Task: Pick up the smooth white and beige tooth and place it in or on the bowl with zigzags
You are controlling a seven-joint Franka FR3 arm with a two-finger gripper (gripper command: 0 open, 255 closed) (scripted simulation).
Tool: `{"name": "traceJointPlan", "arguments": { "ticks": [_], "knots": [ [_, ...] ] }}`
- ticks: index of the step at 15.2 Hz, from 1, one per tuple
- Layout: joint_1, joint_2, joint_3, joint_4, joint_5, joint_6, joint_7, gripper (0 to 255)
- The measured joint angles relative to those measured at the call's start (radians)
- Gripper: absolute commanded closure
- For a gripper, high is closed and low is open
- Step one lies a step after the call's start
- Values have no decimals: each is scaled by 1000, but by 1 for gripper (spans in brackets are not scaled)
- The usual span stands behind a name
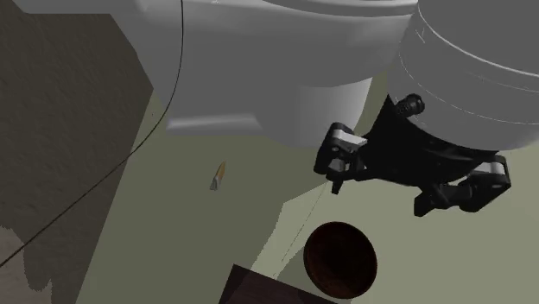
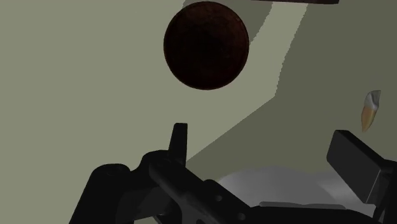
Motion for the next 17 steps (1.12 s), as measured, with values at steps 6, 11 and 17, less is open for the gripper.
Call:
{"name": "traceJointPlan", "arguments": {
  "ticks": [6,11,17],
  "knots": [
    [35,125,83,-43,39,163,78,0],
    [55,277,155,-31,48,302,148,0],
    [72,469,234,2,20,452,248,0]
  ]
}}
